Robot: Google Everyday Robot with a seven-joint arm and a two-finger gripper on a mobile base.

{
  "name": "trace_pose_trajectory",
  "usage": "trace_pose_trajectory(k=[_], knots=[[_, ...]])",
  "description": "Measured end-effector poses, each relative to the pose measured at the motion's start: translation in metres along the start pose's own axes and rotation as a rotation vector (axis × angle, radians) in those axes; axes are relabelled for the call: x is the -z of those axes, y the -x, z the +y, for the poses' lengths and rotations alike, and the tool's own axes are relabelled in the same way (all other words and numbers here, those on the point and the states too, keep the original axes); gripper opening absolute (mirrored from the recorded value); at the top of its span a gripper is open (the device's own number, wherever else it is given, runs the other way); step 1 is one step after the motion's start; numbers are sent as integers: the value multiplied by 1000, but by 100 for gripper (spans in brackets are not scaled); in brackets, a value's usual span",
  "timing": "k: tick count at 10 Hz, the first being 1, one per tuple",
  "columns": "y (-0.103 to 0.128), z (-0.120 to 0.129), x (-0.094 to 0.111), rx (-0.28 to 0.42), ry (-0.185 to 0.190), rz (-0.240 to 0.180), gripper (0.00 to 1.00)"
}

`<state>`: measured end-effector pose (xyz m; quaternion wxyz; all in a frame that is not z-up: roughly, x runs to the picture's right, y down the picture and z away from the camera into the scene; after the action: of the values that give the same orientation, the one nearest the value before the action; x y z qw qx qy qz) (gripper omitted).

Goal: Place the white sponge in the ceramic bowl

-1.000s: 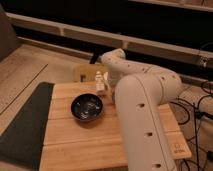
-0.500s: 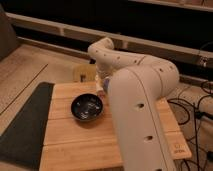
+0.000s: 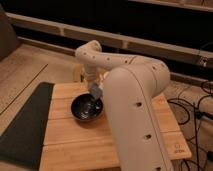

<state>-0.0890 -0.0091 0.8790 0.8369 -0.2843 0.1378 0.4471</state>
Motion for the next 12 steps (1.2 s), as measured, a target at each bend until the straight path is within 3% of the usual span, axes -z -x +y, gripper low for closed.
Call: trace_pose_trajectory(k=[1, 3, 5, 9, 12], knots=[[2, 10, -2, 13, 19, 1, 0], [10, 58, -16, 78, 111, 13, 0], [10, 89, -27, 116, 163, 46, 0], [9, 87, -26, 115, 161, 49, 14], [10, 88, -27, 116, 162, 47, 46]])
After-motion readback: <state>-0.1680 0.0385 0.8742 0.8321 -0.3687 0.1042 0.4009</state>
